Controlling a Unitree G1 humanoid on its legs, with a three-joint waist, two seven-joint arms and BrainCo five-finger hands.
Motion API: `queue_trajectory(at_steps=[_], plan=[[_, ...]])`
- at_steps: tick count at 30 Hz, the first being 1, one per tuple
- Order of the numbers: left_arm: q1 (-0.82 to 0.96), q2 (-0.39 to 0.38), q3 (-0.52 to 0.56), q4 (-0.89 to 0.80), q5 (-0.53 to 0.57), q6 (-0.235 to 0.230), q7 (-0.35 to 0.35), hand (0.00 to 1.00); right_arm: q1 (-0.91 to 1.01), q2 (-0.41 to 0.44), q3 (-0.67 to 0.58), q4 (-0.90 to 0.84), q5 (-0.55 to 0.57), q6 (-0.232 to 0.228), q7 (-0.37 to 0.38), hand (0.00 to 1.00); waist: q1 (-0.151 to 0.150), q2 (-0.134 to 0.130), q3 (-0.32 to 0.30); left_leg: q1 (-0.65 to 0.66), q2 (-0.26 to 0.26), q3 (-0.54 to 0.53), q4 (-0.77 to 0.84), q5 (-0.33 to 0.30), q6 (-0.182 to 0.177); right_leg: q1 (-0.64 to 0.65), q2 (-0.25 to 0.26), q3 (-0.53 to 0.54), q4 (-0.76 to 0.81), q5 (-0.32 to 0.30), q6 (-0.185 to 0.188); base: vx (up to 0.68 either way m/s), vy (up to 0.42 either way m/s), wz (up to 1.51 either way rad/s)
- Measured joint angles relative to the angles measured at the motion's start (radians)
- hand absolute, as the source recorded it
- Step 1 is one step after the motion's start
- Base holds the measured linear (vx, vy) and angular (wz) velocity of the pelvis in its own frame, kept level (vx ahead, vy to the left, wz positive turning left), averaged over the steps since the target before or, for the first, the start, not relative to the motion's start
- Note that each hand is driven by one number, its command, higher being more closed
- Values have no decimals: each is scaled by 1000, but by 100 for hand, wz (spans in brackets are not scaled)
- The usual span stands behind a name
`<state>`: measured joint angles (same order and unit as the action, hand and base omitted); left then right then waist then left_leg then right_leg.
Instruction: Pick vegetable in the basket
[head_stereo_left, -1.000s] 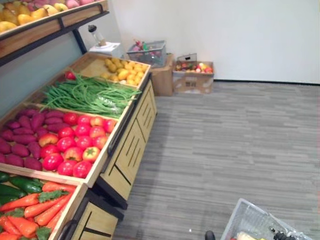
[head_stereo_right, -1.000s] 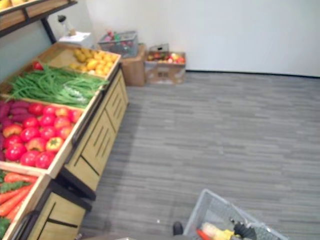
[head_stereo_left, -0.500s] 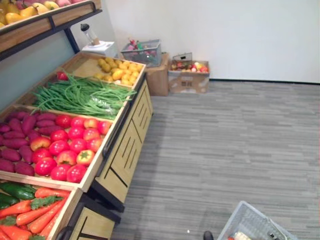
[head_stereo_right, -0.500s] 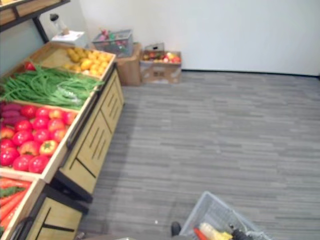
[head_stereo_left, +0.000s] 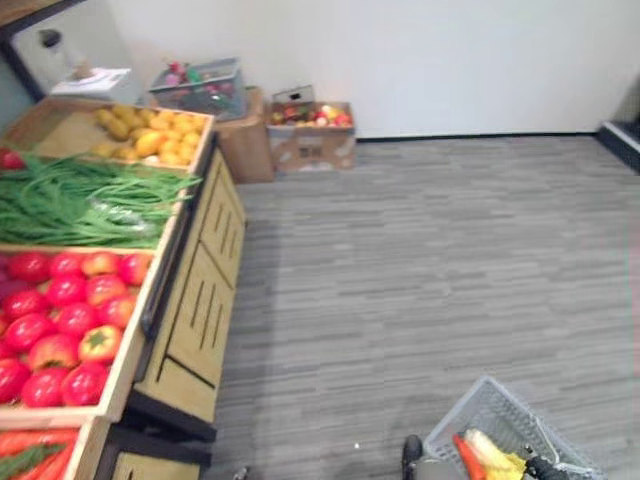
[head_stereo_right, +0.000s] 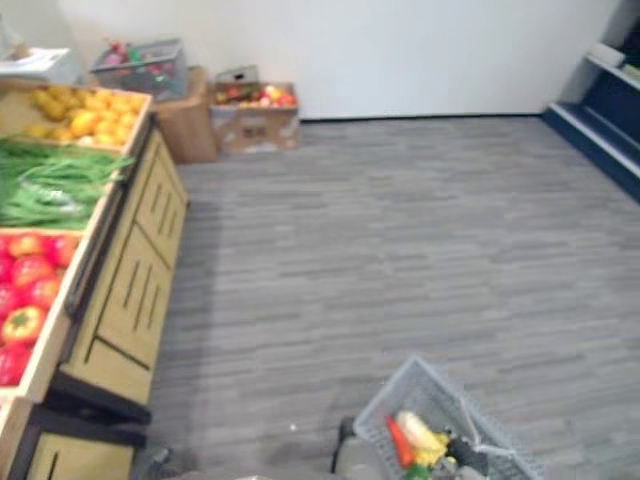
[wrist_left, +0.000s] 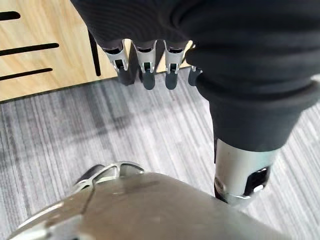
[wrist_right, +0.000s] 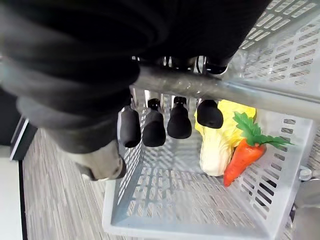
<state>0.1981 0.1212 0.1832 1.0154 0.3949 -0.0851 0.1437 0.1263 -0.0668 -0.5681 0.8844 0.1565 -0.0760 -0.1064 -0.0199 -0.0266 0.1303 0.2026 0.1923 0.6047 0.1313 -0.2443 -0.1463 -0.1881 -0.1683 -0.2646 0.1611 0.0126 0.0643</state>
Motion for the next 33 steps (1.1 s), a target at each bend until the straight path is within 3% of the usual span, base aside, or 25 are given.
queue_trajectory(at_steps=[1, 2, 5, 7, 9, 11, 13, 15, 17, 19, 20, 22, 24, 25, 28, 30, 33], plan=[[-5, 1, 0, 2, 0, 0, 1, 0, 0, 3, 8, 0, 0, 2, -2, 100, 0, -11, 4, 12, 2, 17, -24, 7, -13, -1, 4, -16, -10, 38, 3, 100, -22, -37], [-8, 1, 0, 3, 0, 1, 1, 0, 1, 4, 8, 0, 0, 2, -4, 100, -2, -6, 6, 15, 5, 18, -31, 10, -20, -1, 11, -16, -12, 42, 3, 109, -38, -18], [-43, -5, -14, 3, 0, 0, 3, 0, 6, 4, -3, 4, 2, 1, -12, 100, -7, 28, 13, 17, 30, 17, -48, 27, -40, -2, 39, -31, -15, 38, -3, 174, -41, -1], [-54, -5, -19, 2, 0, 0, 6, 0, -18, -6, 4, 10, 9, 1, -14, 100, -6, 45, 24, 22, 43, 11, -9, 48, -64, -16, 40, -26, 33, 9, -12, 180, -37, -19], [-53, -6, -19, 1, 0, 0, 7, 0, -23, -13, 27, 19, 10, -1, -14, 100, -8, 45, 24, 0, 50, 0, 60, 64, -63, -14, 29, -25, 61, -21, -13, 144, -60, -3], [-54, -14, -19, -1, -1, 0, 11, 0, -23, -16, 35, 32, 18, -4, -15, 100, -8, 45, 24, -68, 94, -69, 248, 100, -56, 19, 23, -34, 62, -48, -20, 193, -134, 14], [-39, -30, -8, -3, -7, -2, 14, 0, -9, -16, 51, 34, 19, -4, -16, 100, -4, 52, 29, -162, 161, -158, 489, 220, -7, 95, 32, -48, 26, -69, -29, 207, -114, 7], [-31, -38, 6, -14, -29, -7, 26, 0, 5, -18, 69, 32, 19, -4, -17, 100, 0, 43, 34, -223, 172, -231, 613, 288, 12, 159, 29, -51, -19, -73, -36, 223, -116, 10], [-25, -47, 14, -24, -30, -18, 37, 0, 0, -28, 75, 33, 19, -4, -19, 100, 2, 49, 35, -282, 142, -293, 650, 184, 0, 193, 25, -44, -49, -80, -45, 190, -65, -3], [-23, -53, 21, -31, -34, -22, 47, 0, -5, -30, 76, 34, 19, -4, -18, 100, 6, 49, 35, -326, 97, -313, 548, 111, 0, 219, 17, -38, -72, -74, -33, 166, 13, -17], [-23, -54, 22, -31, -34, -22, 48, 0, -6, -28, 76, 33, 19, -4, -18, 100, 8, 49, 35, -326, 85, -311, 487, 109, -1, 223, 14, -31, -73, -74, -29, 145, 97, -27], [-22, -66, 42, -30, -31, -20, 50, 0, -7, -27, 77, 27, 18, -4, -17, 100, 10, 50, 35, -294, 46, -319, 220, 137, 17, 225, 5, -10, -73, -81, 0, 80, 169, -31], [-14, -86, 73, -27, -30, -14, 57, 0, 1, -31, 77, 17, 18, -8, -18, 100, 10, 66, 28, -271, 32, -332, 97, 202, 25, 226, 15, 4, -73, -92, 33, 100, 234, -20], [-14, -82, 72, -21, -30, -12, 56, 0, 11, -18, 77, 16, 18, -11, -18, 100, 10, 62, 14, -249, 12, -337, 48, 177, 26, 231, 3, 4, -88, -86, 51, 140, 228, -1], [-12, -49, 71, -16, -32, -2, 56, 0, 14, 30, 77, 28, 16, -15, -17, 100, 20, 3, 1, -233, -51, -315, -24, 181, 46, 229, -43, 11, -130, -57, 92, 108, 177, 2], [0, -45, 70, -5, -40, 3, 56, 0, 17, 35, 78, 37, 6, -19, -16, 100, 23, -10, -9, -194, -84, -307, -67, 187, 56, 249, -65, 24, -145, -50, 103, 100, 130, -9], [0, -47, 59, 23, -83, 2, 53, 0, 19, 24, 77, 65, 0, -23, -16, 100, 23, 1, -32, -156, -117, -304, -119, 194, 65, 268, -80, 23, -159, -50, 104, 102, 83, -2]])
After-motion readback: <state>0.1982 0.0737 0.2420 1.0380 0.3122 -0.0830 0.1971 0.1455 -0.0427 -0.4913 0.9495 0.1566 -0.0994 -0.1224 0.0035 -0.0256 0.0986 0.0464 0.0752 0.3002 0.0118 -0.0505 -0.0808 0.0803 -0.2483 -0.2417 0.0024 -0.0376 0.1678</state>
